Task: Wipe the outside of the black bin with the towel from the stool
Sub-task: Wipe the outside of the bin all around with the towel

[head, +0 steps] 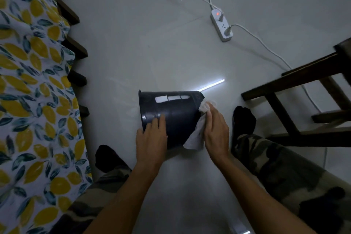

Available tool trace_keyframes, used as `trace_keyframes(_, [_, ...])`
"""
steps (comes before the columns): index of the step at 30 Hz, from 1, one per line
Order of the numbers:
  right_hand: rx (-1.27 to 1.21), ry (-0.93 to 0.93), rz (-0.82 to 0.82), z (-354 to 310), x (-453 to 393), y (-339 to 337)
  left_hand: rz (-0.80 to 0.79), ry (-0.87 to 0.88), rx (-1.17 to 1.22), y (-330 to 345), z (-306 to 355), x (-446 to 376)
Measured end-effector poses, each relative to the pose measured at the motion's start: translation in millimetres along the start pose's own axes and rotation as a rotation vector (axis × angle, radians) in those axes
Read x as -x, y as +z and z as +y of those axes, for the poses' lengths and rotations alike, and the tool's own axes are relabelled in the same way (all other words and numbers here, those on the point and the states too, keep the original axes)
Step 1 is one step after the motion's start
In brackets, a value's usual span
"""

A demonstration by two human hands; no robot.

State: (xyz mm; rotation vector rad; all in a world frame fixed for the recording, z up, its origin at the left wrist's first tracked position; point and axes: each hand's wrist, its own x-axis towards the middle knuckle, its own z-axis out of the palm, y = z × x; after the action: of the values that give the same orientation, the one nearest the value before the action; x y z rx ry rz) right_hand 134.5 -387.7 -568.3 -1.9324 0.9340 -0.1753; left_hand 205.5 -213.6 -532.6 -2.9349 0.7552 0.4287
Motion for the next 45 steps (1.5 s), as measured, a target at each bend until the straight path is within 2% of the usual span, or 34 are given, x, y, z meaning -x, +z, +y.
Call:
trace_keyframes(3, [-0.024,-0.099,-0.058,-4,33,0,-0.023,-0.076,0.000,-13,-13,-12])
trace_keyframes(6, [0.068,-0.312,-0.135,-8,54,13,-0.091,-0.136,-0.050,-21,-29,-32])
trace_keyframes(12, [0.482,-0.540,-0.396,13,57,68,-0.305,-0.013,-0.150,3,-45,-56])
trace_keyframes(16, [0.673,-0.592,-0.390,21,51,79,-0.267,0.022,-0.043,17,-51,-53])
trace_keyframes(21, [0.688,-0.582,-0.350,10,39,96,-0.193,0.054,0.030,25,-57,-51])
trace_keyframes(27, [0.733,-0.547,-0.385,-2,18,110,-0.258,0.053,0.018,27,-56,-43])
trace_keyframes(45, [0.721,-0.519,-0.348,-15,-6,129,-0.219,0.057,0.086,34,-61,-41])
